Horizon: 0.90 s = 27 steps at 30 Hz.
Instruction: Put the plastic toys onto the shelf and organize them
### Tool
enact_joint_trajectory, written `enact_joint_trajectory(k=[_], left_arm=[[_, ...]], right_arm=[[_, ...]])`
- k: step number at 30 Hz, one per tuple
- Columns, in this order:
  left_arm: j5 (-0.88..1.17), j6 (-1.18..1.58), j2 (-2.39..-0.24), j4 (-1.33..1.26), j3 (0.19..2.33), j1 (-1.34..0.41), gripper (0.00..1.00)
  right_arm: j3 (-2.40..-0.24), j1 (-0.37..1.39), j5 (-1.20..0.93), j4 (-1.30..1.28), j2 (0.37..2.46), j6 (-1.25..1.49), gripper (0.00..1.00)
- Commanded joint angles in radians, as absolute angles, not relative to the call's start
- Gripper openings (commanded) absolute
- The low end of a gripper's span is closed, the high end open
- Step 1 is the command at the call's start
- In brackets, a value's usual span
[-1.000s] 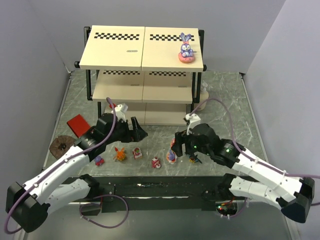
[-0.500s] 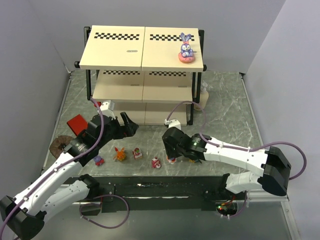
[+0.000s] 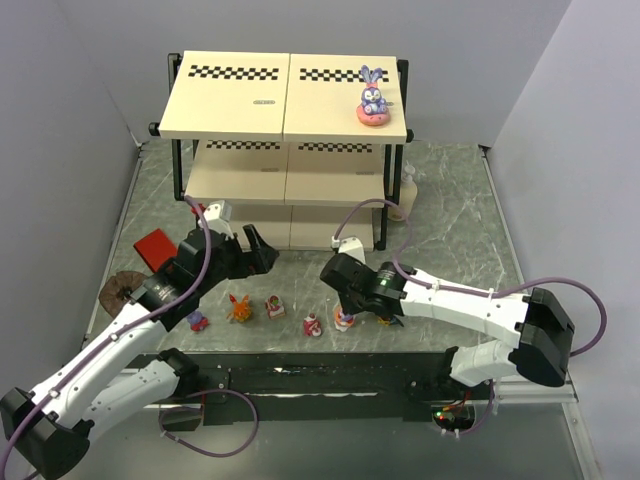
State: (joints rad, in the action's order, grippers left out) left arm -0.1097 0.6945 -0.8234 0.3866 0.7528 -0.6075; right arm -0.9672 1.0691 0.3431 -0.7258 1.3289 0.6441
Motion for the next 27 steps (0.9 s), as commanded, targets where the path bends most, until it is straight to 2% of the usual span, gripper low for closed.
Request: enact_joint_trajectory(k=[1,5,7,12,17,20,27], left_arm=[[0.068,0.654,-0.818,0.281,0.724,-0.611,0.98],[0.233,0.640,-0.805,0.152,0.681,-0.641,0.97],[0.248,0.623,-0.798,0.092,0.660,-0.682,0.97],[0.140,0.508,-0.810,-0.078,0.629,-0.917,0.97],[0.003,0.358,-0.887,-0.071,0.666,-1.118,0.97],[-0.057,0.301,-0.922,-0.072,0.677,-1.160,0.97],[-0.025,0.227,-0.946,-0.172,0.652,-1.201,0.95]], right_arm=[[-1.057,1.072,0.377,-0.813,1.256,0.609,0.00],[-1.162,1.045,0.347,-0.888,1.187,0.545,0.00],[-1.195,1.025,0.310,-0.916,1.158,0.510,0.00],[-1.313,1.014,0.244,-1.006,1.163,0.471,0.00],[-1.382,1.012,0.192,-1.075,1.170,0.446,0.00],[-1.403,1.011,0.172,-1.095,1.169,0.442,0.00],[-1.416,1.009,0.094,-1.109,1.147,0.419,0.00]])
